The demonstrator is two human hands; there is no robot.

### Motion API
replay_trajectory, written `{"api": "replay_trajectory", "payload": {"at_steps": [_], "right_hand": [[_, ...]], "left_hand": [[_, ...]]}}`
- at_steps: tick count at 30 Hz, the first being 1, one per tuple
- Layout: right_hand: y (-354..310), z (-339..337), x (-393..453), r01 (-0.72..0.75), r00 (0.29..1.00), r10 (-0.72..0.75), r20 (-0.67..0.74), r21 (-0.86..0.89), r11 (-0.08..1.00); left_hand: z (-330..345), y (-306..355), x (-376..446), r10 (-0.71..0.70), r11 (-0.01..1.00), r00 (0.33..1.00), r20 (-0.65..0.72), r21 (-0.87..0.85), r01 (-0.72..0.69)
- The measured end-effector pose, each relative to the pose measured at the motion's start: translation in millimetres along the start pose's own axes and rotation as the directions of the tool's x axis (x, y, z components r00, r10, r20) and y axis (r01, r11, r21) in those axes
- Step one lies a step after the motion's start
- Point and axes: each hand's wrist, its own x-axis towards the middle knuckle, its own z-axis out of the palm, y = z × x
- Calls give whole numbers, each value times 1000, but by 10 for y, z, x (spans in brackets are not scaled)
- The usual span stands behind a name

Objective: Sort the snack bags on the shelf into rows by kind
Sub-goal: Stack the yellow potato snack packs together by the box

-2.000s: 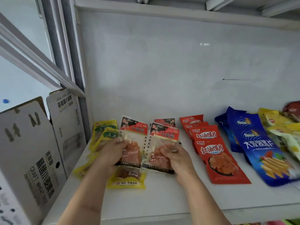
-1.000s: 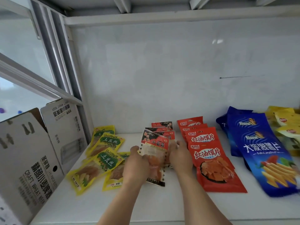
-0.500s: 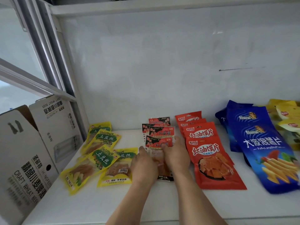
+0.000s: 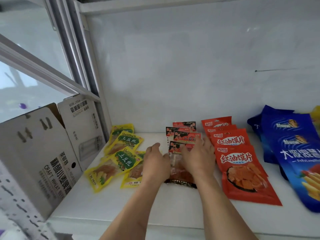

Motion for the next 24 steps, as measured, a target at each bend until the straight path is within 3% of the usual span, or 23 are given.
{"api": "replay_trajectory", "payload": {"at_steps": [4,6,9,11,16,24], "right_hand": [[-341,-19,-66,192,980,-193,-38,-23,981],[-580,33,-113,264,962,-267,50,49,963],[-922,226,-180,246,922,-304,239,243,938],[-1086,412,-196,177,901,-264,343,265,948],[-1237,825,-226,82,898,-52,437,-50,995],[-1372,1009,-228,121,859,-32,510,-142,982]], "left_hand": [[-336,-213,262,-7,999,996,-91,-46,3],[-516,-367,462,-39,999,991,-125,-37,34],[-772,-626,735,-76,997,985,-152,-19,74],[-900,-830,907,-98,995,982,-162,-5,99],[-1028,-1203,1218,-119,969,990,-80,208,133],[-935,-1548,1393,-120,907,984,133,418,54]]}}
